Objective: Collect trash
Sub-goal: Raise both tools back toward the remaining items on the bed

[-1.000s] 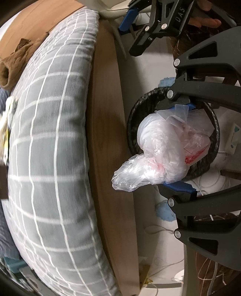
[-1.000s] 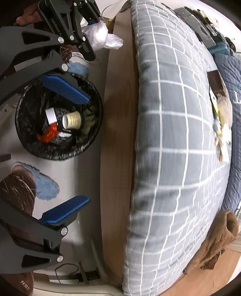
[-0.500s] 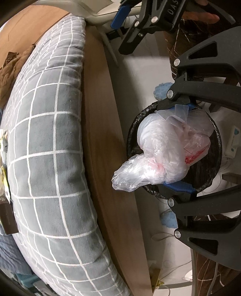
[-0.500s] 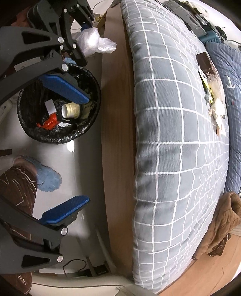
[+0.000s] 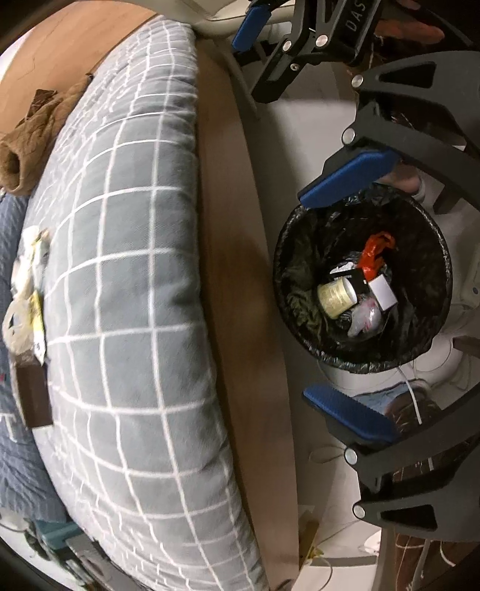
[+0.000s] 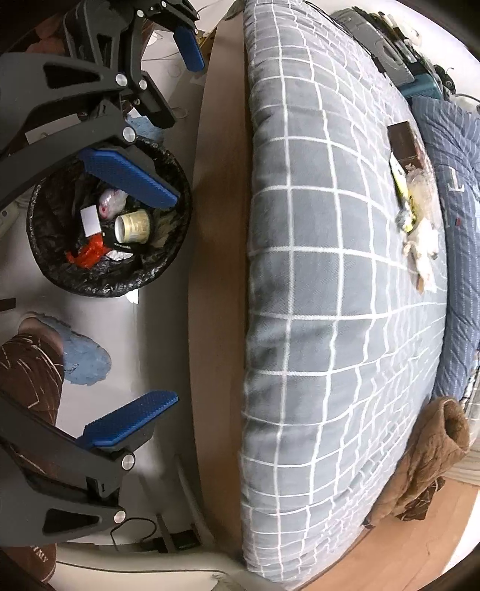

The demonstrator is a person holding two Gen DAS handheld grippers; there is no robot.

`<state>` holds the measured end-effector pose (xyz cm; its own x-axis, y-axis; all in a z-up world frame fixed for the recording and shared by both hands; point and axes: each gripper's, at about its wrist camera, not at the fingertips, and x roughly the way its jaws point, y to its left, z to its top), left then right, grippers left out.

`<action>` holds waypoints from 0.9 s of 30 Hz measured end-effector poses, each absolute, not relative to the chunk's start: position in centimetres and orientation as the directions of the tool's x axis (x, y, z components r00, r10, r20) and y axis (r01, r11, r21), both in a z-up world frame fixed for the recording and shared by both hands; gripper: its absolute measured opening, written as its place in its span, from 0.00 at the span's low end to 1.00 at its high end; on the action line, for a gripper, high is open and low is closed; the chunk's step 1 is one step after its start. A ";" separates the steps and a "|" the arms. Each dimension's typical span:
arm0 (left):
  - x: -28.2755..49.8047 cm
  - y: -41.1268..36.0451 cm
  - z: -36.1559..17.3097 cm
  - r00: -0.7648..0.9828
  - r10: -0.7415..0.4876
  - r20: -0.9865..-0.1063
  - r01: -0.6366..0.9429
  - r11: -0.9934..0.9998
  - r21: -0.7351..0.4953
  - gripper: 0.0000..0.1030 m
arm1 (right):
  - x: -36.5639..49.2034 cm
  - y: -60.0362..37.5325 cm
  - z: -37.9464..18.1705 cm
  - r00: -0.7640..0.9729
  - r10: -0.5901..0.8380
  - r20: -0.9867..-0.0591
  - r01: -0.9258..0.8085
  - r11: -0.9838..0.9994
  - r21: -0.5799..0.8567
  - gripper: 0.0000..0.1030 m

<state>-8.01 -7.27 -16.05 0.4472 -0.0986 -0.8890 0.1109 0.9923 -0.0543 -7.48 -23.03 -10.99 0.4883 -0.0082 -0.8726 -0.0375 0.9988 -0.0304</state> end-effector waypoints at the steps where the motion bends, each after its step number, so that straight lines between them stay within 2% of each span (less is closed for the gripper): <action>1: -8.1 -7.0 -15.6 0.457 -0.099 -0.884 0.108 0.993 -0.056 0.94 | -7.5 -22.9 -10.6 0.497 -0.007 -0.868 -0.040 0.999 -0.031 0.93; 13: -8.5 -4.6 -10.5 0.563 -0.081 -0.823 0.064 0.996 -0.054 0.94 | -7.4 -21.4 -6.2 0.599 0.016 -0.800 -0.065 0.998 -0.028 0.93; 27: -5.6 -2.7 -6.4 0.655 -0.045 -0.754 0.001 0.998 -0.059 0.94 | -4.9 -20.7 -2.3 0.685 0.042 -0.727 -0.056 0.998 0.005 0.92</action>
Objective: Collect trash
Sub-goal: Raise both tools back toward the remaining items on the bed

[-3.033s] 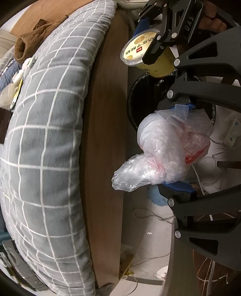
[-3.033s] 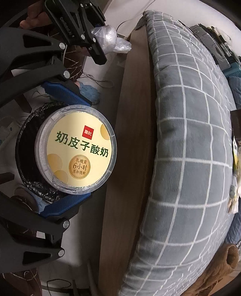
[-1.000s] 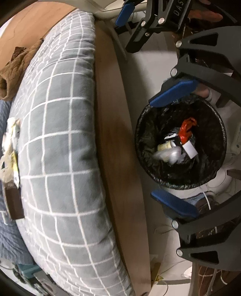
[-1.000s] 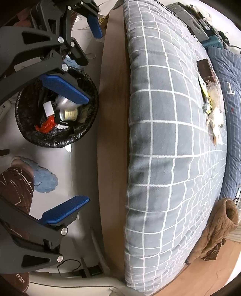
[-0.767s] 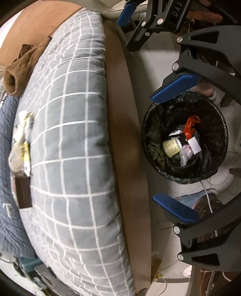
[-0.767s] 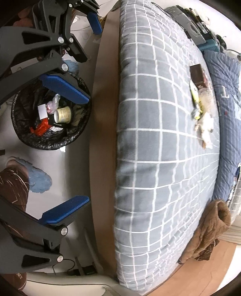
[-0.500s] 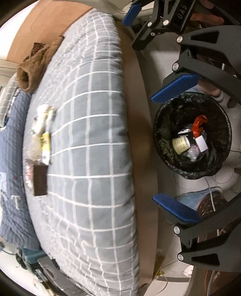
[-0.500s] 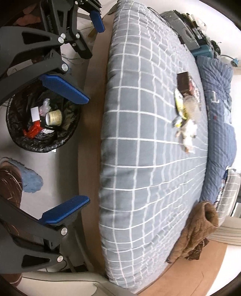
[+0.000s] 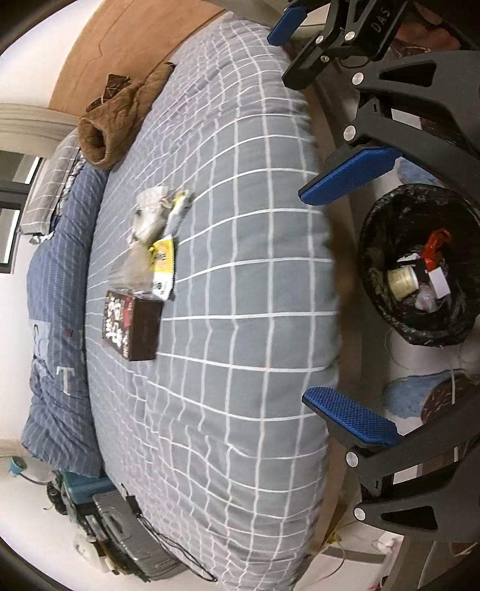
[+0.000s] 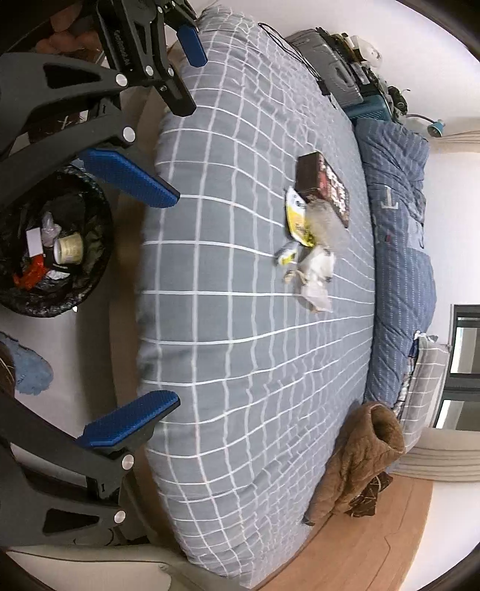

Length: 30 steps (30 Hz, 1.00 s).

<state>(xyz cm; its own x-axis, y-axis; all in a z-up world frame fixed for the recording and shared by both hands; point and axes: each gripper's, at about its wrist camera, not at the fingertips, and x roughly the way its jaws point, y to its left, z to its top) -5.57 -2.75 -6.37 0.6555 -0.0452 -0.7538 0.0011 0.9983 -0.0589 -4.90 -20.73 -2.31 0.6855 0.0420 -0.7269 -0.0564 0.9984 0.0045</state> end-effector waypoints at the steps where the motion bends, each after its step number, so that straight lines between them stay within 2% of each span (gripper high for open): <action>1: -5.2 -2.7 -6.2 0.659 -0.041 -0.751 -0.001 0.998 -0.056 0.94 | -4.5 -20.7 -2.1 0.691 0.041 -0.721 -0.057 0.998 0.002 0.92; 30: 3.6 -0.4 -3.8 0.704 -0.018 -0.710 -0.012 0.999 -0.038 0.94 | 4.5 -17.7 -1.4 0.711 0.054 -0.701 -0.107 0.994 -0.031 0.92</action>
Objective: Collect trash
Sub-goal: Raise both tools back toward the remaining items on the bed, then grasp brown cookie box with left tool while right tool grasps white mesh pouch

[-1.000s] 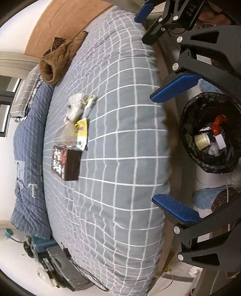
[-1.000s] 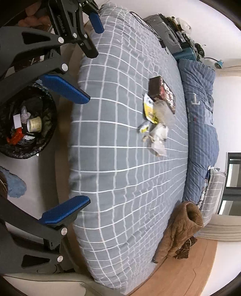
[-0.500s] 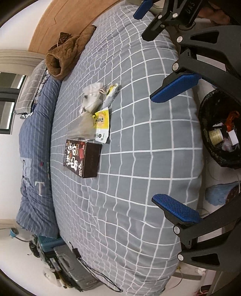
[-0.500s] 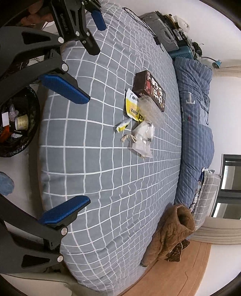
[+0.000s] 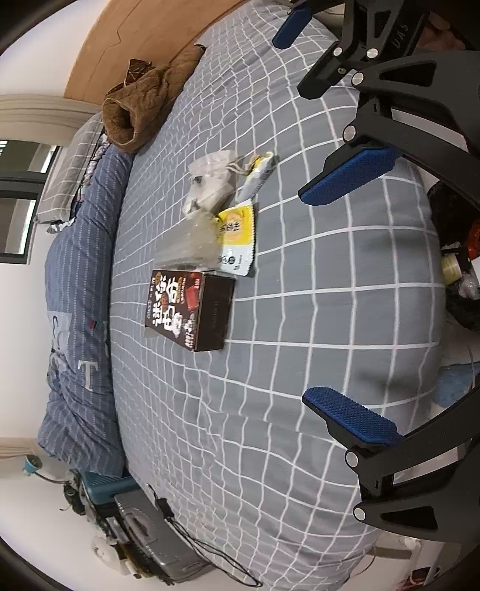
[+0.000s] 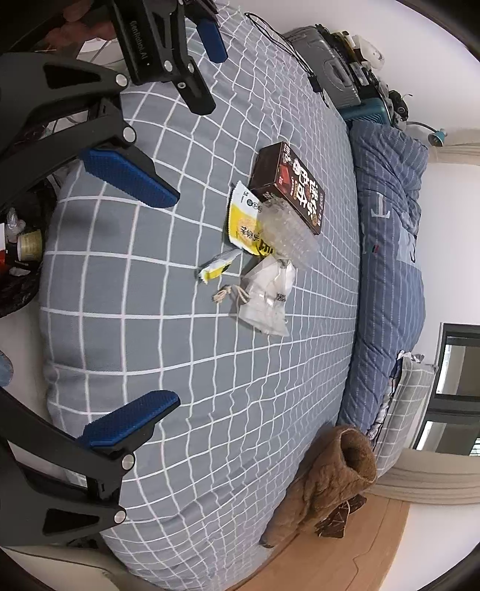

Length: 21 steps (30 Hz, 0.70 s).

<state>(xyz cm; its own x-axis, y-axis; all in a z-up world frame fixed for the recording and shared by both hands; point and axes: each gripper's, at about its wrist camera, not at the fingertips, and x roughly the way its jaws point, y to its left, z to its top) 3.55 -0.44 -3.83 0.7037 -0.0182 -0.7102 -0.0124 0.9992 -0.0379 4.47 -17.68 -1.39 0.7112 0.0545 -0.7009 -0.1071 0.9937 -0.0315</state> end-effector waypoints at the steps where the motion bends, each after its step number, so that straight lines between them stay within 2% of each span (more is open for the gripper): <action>1: 3.9 -0.4 -3.7 0.706 -0.017 -0.708 -0.013 0.999 -0.037 0.94 | 4.7 -17.6 -1.4 0.711 0.055 -0.701 -0.108 0.994 -0.031 0.92; 21: 11.9 0.7 -3.7 0.702 -0.016 -0.712 -0.018 0.999 -0.040 0.94 | 12.8 -17.9 -1.3 0.718 0.050 -0.694 -0.092 0.996 -0.024 0.92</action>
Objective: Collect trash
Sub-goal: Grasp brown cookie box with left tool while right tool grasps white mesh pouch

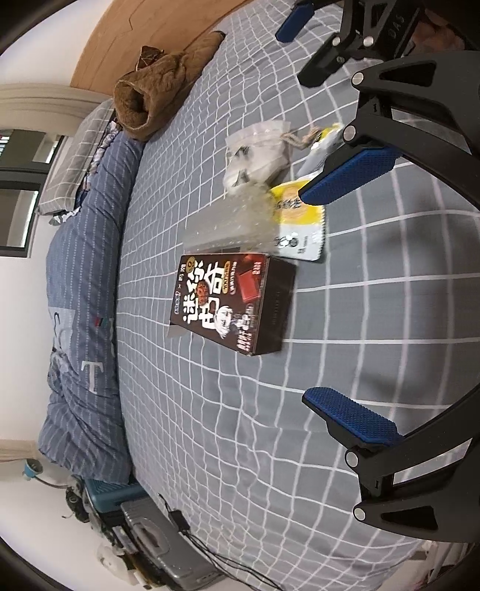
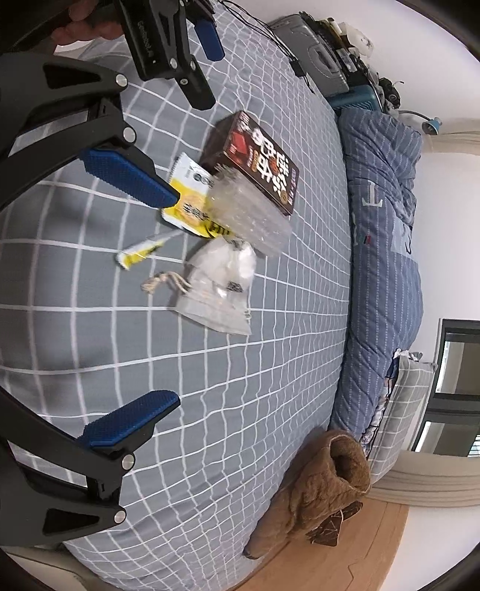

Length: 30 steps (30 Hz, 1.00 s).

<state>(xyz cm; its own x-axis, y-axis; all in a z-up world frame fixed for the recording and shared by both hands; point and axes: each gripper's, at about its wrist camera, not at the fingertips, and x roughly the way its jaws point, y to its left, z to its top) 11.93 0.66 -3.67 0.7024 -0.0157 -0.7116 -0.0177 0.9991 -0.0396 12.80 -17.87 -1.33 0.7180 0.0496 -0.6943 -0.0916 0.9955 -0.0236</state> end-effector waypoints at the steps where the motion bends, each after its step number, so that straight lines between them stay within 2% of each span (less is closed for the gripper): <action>1: 12.6 0.7 -3.9 0.698 -0.015 -0.716 -0.018 0.999 -0.038 0.94 | 13.5 -18.0 -1.5 0.714 0.048 -0.698 -0.091 0.996 -0.024 0.92; 14: 19.2 0.8 -6.9 0.647 -0.016 -0.762 -0.016 0.999 -0.035 0.94 | 21.9 -17.6 -3.7 0.665 0.056 -0.745 -0.100 0.995 -0.015 0.92; 23: 21.2 1.4 -8.2 0.639 0.000 -0.769 -0.040 0.999 -0.033 0.95 | 25.4 -16.8 -5.7 0.626 0.085 -0.775 -0.109 0.994 0.021 0.83; 30: 22.0 1.2 -9.2 0.636 0.003 -0.771 -0.033 0.999 -0.024 0.91 | 26.5 -15.9 -7.9 0.576 0.118 -0.809 -0.137 0.989 0.047 0.76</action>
<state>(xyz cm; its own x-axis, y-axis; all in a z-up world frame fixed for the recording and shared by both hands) 22.01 1.19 -9.19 0.6362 0.0029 -0.7715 -0.0335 0.9992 -0.0239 26.46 -15.88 -7.89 0.5756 0.1181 -0.8092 -0.1369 0.9895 0.0470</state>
